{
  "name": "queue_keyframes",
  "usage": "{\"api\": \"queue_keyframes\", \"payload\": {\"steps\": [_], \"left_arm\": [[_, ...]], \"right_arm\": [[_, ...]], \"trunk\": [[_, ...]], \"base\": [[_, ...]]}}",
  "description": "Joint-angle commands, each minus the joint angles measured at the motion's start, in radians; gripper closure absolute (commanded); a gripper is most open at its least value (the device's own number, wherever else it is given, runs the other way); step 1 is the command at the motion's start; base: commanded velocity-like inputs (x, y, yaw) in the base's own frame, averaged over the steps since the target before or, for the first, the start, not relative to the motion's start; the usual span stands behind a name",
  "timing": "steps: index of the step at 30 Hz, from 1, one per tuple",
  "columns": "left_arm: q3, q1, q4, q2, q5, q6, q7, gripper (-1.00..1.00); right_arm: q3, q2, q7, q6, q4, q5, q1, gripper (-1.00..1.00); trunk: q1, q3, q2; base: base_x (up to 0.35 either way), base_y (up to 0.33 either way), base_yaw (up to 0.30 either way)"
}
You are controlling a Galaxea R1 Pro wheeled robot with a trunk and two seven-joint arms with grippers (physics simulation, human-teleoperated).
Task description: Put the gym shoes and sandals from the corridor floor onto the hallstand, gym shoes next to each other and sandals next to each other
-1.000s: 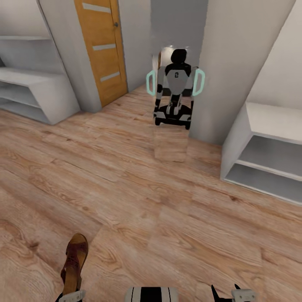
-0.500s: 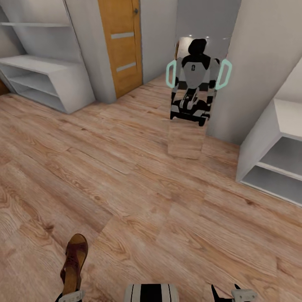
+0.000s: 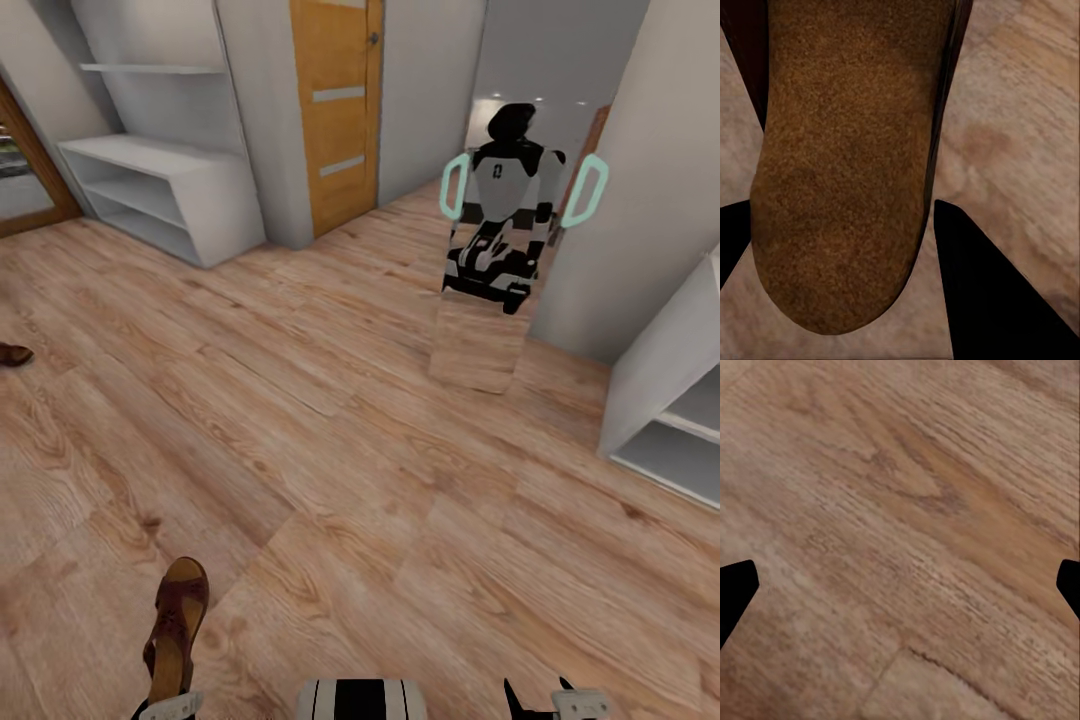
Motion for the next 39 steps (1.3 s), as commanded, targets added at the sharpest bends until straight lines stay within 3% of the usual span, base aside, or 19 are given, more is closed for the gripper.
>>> {"api": "queue_keyframes", "payload": {"steps": [1,9,39], "left_arm": [[0.0,-0.001,0.001,0.0,-0.001,-0.003,0.003,1.0],[0.0,-0.001,0.002,0.003,-0.001,-0.003,0.003,1.0],[0.0,-0.001,0.003,0.003,-0.001,-0.003,0.003,1.0]], "right_arm": [[-0.006,0.001,0.007,-0.003,0.0,0.004,0.0,-1.0],[-0.006,0.001,0.007,-0.003,0.0,0.004,0.0,-1.0],[-0.006,0.001,0.007,-0.003,0.0,0.003,0.0,-1.0]], "trunk": [[0.0,0.001,0.0],[0.0,0.01,0.0],[0.0,0.043,0.0]], "base": [[0.0,0.0,0.216],[0.154,0.0,0.214],[0.333,0.0,0.214]]}}
